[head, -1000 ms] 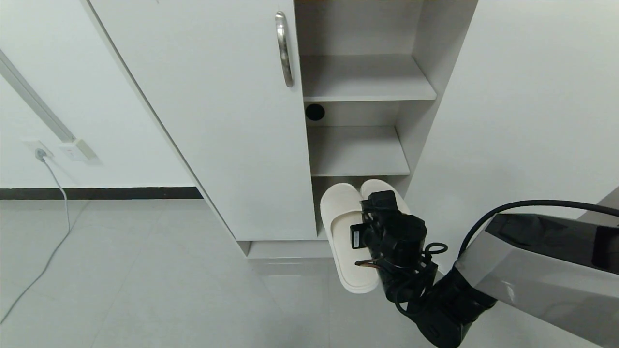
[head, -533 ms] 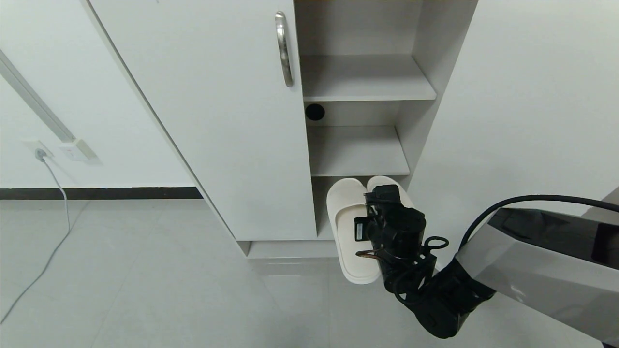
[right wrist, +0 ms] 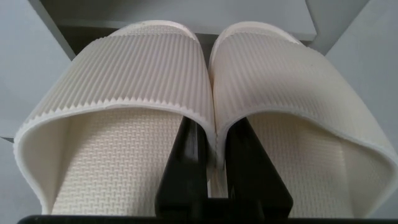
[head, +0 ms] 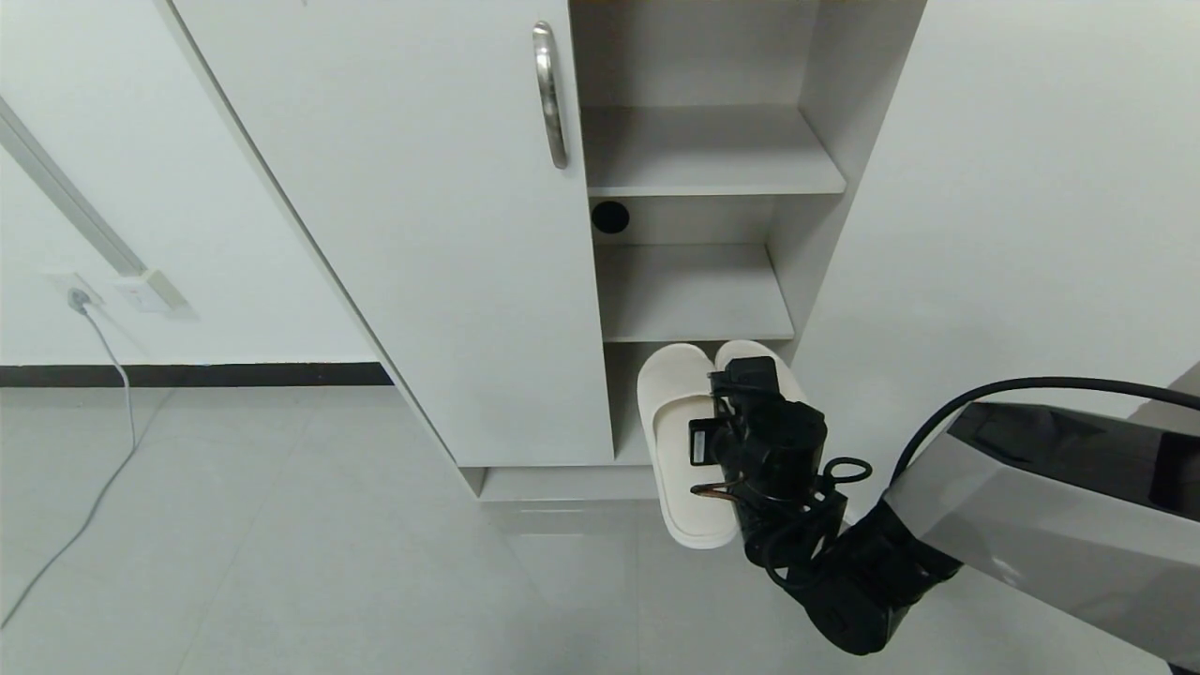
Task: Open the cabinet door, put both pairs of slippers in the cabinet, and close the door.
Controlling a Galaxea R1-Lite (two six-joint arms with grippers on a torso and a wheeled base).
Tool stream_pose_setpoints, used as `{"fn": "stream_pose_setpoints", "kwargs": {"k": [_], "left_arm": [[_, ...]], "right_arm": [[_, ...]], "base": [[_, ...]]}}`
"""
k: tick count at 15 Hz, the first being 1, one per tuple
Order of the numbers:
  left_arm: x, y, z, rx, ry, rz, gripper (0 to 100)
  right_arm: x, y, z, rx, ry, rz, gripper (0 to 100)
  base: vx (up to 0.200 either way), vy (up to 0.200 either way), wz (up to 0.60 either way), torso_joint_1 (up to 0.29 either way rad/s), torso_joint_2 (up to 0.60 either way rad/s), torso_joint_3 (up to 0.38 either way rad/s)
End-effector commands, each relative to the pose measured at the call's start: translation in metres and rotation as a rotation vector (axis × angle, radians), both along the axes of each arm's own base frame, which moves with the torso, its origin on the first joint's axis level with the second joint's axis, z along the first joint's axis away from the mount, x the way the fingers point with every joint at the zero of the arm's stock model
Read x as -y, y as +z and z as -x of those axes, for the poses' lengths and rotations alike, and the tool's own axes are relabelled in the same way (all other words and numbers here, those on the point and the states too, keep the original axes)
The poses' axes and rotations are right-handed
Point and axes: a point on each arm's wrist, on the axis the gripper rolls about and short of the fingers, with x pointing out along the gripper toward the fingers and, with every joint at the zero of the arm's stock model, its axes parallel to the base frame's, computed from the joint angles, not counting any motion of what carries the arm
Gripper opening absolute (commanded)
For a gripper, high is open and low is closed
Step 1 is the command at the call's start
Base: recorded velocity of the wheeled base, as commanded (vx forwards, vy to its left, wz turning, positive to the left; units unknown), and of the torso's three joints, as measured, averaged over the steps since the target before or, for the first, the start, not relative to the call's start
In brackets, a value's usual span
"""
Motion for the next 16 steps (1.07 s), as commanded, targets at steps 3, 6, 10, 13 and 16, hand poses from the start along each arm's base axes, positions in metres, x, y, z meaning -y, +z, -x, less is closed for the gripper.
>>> {"fn": "stream_pose_setpoints", "kwargs": {"k": [3,6,10,13,16], "left_arm": [[0.0,0.0,0.0,0.0,0.0,0.0,0],[0.0,0.0,0.0,0.0,0.0,0.0,0],[0.0,0.0,0.0,0.0,0.0,0.0,0],[0.0,0.0,0.0,0.0,0.002,0.002,0],[0.0,0.0,0.0,0.0,0.002,0.003,0]], "right_arm": [[0.001,0.007,0.001,0.013,0.001,-0.011,0],[0.003,0.018,0.003,0.032,0.001,-0.029,0],[0.003,0.016,0.004,0.026,0.003,-0.023,0],[0.003,0.01,0.005,0.011,0.005,-0.009,0],[0.0,0.002,0.001,0.002,0.006,-0.002,0]], "base": [[0.2,0.0,0.0,-0.006,0.0,0.002],[0.2,0.0,0.0,0.007,0.01,0.002],[0.2,0.0,0.0,0.005,0.0,0.001],[0.2,0.0,0.0,0.005,0.0,-0.002],[0.0,0.0,0.0,0.0,0.0,0.0]]}}
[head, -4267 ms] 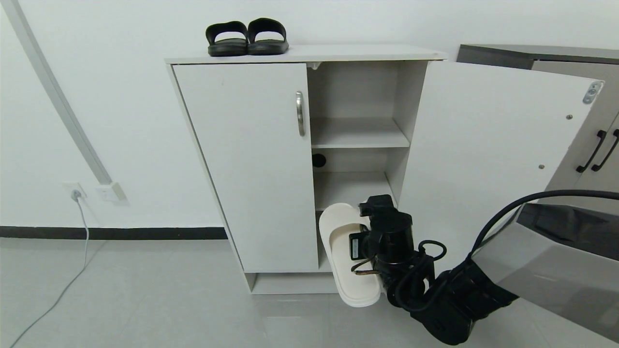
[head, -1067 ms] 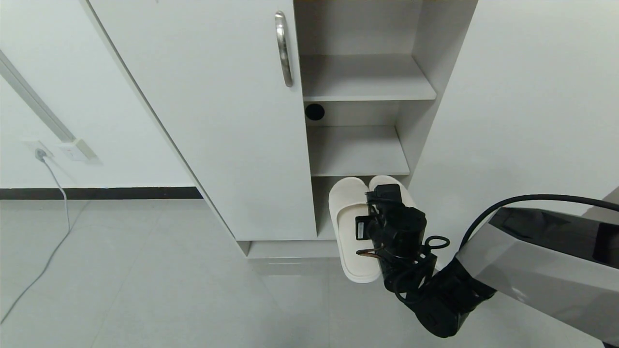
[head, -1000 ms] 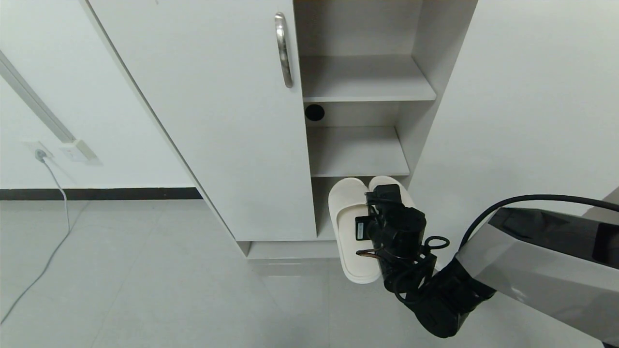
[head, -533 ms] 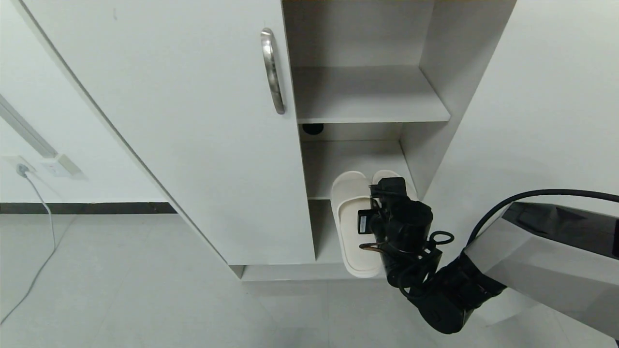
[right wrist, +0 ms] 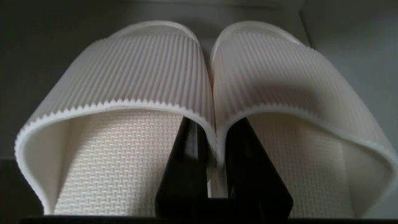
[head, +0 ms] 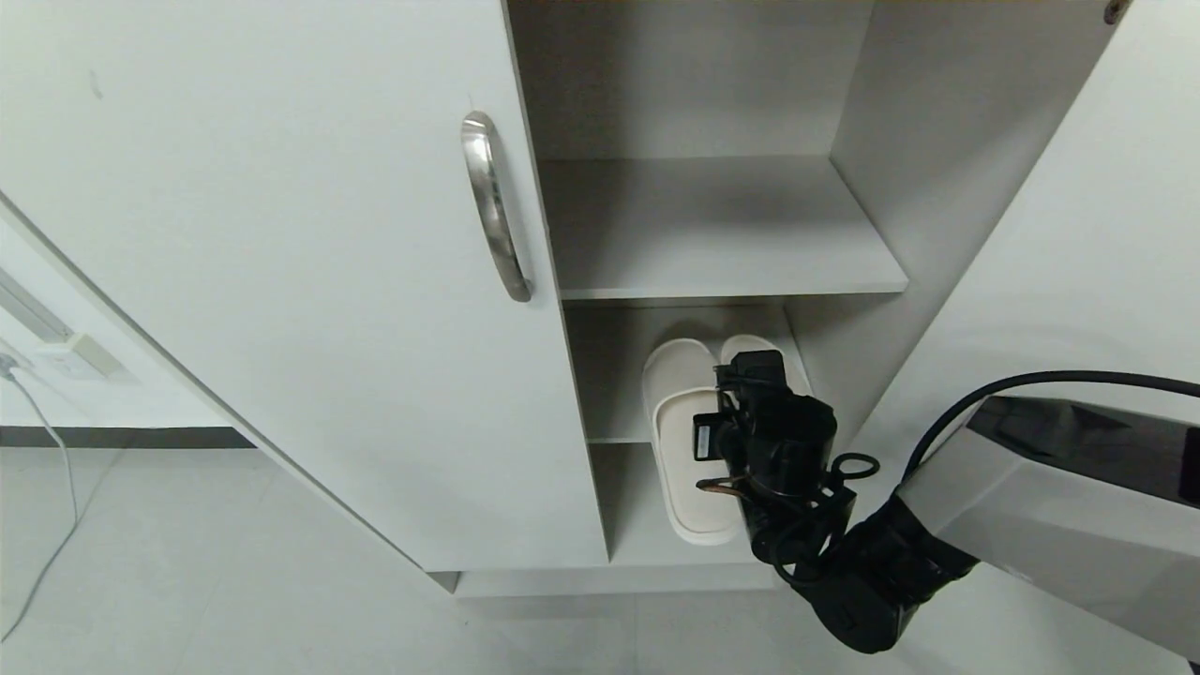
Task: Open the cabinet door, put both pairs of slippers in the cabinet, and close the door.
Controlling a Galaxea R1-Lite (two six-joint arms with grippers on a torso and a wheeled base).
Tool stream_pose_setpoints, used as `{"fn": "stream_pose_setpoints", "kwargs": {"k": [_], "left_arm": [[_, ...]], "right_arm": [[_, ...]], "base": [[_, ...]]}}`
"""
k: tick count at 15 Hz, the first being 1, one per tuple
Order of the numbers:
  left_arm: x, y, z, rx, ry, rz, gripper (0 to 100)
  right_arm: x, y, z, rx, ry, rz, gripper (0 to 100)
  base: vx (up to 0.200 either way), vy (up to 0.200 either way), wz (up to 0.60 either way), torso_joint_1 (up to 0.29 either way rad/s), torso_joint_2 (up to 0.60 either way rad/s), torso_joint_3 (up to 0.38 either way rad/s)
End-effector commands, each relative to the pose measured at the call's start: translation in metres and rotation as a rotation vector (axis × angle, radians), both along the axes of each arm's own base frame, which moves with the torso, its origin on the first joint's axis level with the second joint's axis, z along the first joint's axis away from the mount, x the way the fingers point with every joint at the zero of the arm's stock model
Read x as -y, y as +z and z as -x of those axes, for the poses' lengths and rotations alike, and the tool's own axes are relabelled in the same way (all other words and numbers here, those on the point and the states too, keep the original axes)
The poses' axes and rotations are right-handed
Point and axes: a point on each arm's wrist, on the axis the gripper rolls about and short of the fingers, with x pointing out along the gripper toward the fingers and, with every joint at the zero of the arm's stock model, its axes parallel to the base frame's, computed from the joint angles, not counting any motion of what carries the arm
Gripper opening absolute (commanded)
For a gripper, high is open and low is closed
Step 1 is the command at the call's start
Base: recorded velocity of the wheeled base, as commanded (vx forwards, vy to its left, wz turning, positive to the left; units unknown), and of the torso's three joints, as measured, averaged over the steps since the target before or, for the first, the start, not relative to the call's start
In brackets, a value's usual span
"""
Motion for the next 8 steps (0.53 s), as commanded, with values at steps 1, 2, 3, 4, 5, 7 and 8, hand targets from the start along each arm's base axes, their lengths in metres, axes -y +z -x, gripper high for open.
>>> {"fn": "stream_pose_setpoints", "kwargs": {"k": [1,2,3,4,5,7,8], "left_arm": [[0.0,0.0,0.0,0.0,0.0,0.0,0],[0.0,0.0,0.0,0.0,0.0,0.0,0],[0.0,0.0,0.0,0.0,0.0,0.0,0],[0.0,0.0,0.0,0.0,0.001,0.002,0],[0.0,0.0,0.0,0.0,0.001,0.002,0],[0.0,0.0,0.0,0.0,0.001,0.003,0],[0.0,0.0,0.0,0.0,0.001,0.003,0]], "right_arm": [[-0.004,-0.01,-0.006,-0.008,-0.001,0.005,0],[-0.005,-0.011,-0.011,-0.003,-0.009,0.001,0],[-0.006,-0.011,-0.017,-0.002,-0.013,0.0,0],[-0.009,-0.007,-0.023,-0.009,-0.016,0.003,0],[-0.011,-0.003,-0.029,-0.013,-0.02,-0.004,0],[-0.012,0.005,-0.048,-0.015,-0.035,-0.024,0],[-0.012,0.004,-0.055,-0.018,-0.044,-0.022,0]], "base": [[0.0,0.0,0.0,0.0,0.0,0.0],[0.0,0.0,0.0,0.0,0.0,0.0],[0.0,0.0,0.0,0.0,0.0,0.0],[0.0,0.0,0.0,0.0,0.0,0.0],[0.0,0.0,0.0,0.0,0.0,0.0],[0.0,0.0,0.0,0.0,0.0,0.0],[0.0,0.0,0.0,0.0,0.0,0.0]]}}
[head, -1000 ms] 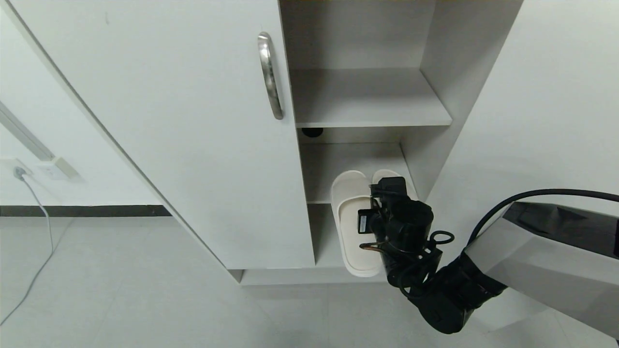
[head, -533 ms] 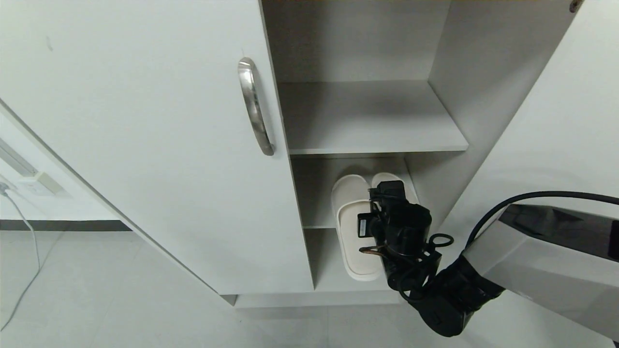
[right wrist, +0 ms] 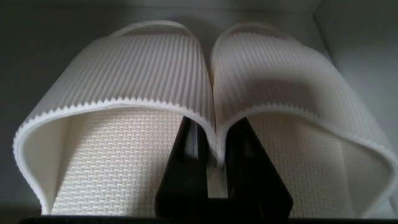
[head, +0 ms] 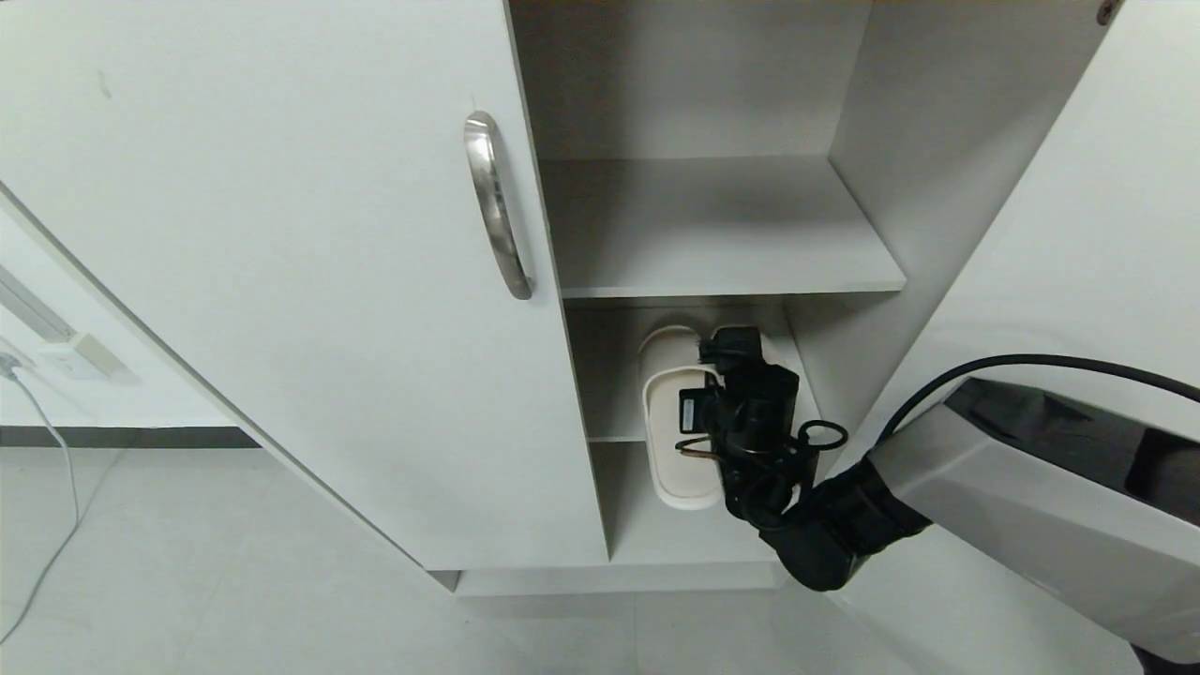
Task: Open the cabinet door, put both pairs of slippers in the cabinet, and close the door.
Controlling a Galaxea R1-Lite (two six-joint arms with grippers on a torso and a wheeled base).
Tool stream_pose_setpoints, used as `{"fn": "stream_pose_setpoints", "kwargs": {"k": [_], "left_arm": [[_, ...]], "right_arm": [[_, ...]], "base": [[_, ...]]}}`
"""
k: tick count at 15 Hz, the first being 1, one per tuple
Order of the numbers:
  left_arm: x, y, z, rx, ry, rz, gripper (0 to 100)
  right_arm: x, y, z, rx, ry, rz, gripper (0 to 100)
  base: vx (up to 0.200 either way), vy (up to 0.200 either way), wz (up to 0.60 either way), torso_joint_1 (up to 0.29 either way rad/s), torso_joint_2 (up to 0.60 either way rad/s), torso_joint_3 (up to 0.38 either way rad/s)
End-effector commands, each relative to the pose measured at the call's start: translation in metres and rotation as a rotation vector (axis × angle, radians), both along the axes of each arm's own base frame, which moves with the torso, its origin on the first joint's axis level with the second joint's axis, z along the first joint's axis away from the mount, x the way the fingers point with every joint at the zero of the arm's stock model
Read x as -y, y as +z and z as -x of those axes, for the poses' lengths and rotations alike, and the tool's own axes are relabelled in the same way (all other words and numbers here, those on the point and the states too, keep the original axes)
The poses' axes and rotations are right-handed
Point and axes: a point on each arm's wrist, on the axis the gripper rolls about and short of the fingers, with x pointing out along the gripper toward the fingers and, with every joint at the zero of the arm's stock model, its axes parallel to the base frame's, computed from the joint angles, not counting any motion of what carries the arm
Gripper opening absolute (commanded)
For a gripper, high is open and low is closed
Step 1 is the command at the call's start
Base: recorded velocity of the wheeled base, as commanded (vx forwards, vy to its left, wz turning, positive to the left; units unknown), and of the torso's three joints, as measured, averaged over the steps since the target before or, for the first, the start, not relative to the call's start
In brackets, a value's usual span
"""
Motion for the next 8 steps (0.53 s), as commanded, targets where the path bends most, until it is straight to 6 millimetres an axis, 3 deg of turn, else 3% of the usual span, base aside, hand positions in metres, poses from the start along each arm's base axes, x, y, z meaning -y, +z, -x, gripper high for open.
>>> {"fn": "stream_pose_setpoints", "kwargs": {"k": [1,5,8], "left_arm": [[0.0,0.0,0.0,0.0,0.0,0.0,0],[0.0,0.0,0.0,0.0,0.002,0.002,0],[0.0,0.0,0.0,0.0,0.002,0.006,0]], "right_arm": [[0.0,-0.002,-0.016,0.005,-0.018,-0.008,0],[-0.001,0.015,-0.043,0.027,-0.039,-0.025,0],[-0.003,0.023,-0.049,0.025,-0.019,-0.022,0]], "base": [[0.0,0.0,0.0,0.0,0.0,0.0],[0.0,0.0,0.0,0.0,0.0,0.0],[0.0,0.0,0.0,0.0,0.0,0.0]]}}
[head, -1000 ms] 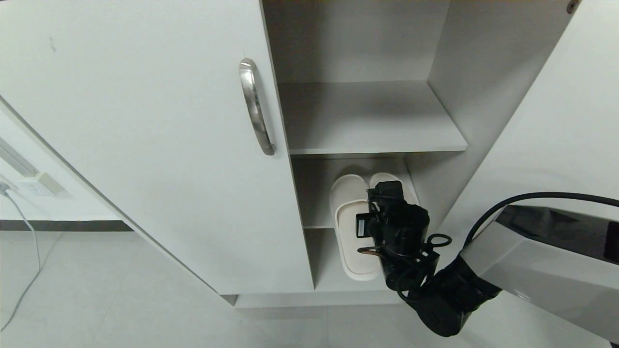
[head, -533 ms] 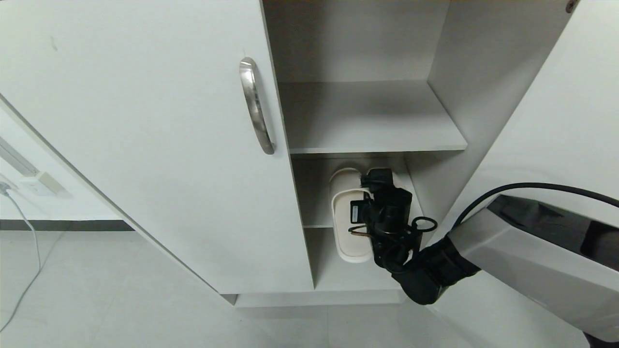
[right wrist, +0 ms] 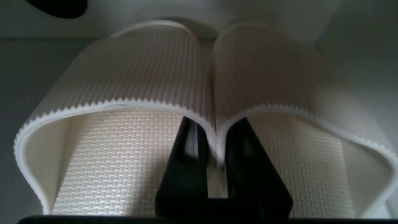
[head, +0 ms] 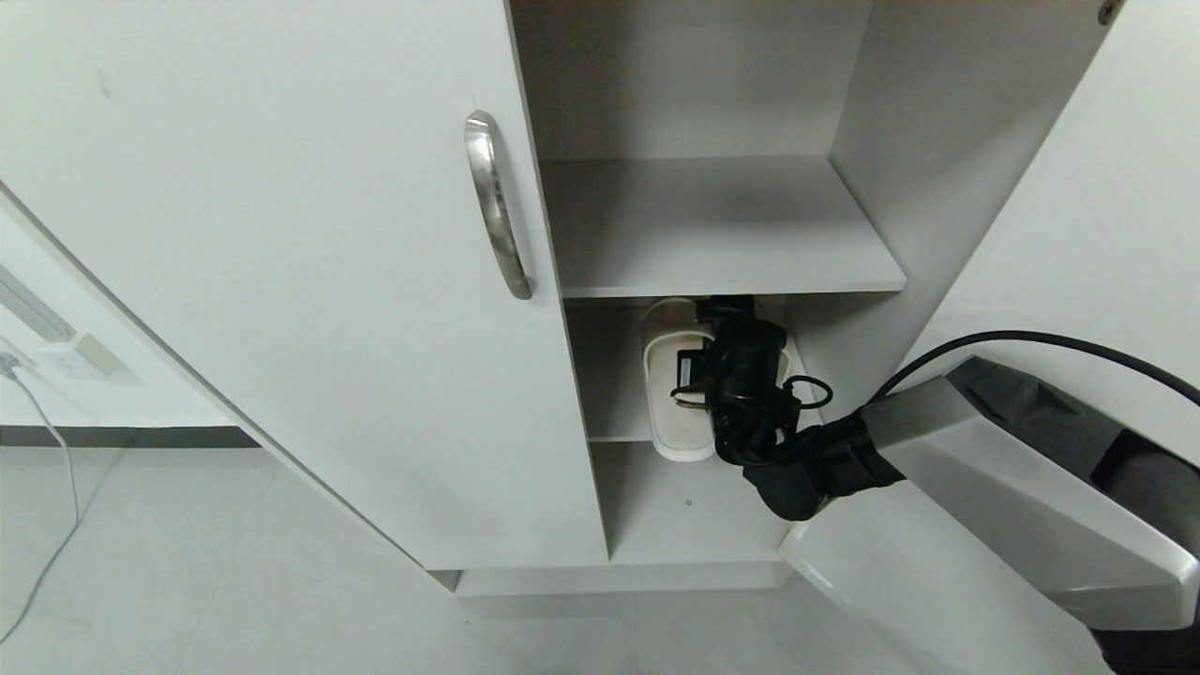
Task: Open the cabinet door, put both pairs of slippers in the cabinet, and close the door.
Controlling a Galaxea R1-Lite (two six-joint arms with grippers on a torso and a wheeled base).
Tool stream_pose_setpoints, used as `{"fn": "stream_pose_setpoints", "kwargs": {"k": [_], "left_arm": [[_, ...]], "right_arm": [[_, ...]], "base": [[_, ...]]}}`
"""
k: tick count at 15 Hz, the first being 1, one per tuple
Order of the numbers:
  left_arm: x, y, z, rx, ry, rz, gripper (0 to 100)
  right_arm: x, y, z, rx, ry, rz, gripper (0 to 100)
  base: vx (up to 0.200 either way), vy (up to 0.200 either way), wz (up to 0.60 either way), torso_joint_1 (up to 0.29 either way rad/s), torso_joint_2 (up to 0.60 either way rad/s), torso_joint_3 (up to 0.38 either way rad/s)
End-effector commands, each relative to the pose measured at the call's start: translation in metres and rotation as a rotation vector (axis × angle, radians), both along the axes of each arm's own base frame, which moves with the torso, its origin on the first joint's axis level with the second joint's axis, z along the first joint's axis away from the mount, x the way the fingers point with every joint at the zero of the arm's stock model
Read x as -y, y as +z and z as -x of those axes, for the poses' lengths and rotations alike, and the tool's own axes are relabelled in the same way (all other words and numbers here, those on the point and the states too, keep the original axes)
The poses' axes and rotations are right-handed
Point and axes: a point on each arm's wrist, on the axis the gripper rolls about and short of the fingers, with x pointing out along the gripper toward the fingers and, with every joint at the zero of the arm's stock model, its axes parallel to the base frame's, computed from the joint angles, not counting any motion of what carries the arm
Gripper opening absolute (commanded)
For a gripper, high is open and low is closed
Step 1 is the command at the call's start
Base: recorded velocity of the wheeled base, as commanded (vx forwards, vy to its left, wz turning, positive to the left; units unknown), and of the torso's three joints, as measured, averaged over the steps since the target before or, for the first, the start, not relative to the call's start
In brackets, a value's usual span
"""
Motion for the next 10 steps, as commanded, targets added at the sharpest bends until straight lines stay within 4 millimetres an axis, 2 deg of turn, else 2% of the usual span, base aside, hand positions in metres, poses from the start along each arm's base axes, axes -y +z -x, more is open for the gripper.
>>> {"fn": "stream_pose_setpoints", "kwargs": {"k": [1,10], "left_arm": [[0.0,0.0,0.0,0.0,0.0,0.0,0],[0.0,0.0,0.0,0.0,0.0,0.0,0]], "right_arm": [[-0.002,0.002,-0.004,0.01,0.005,-0.005,0],[-0.004,-0.012,-0.015,-0.019,0.002,0.017,0]], "base": [[0.0,0.0,0.0,0.0,0.0,0.0],[0.0,0.0,0.0,0.0,0.0,0.0]]}}
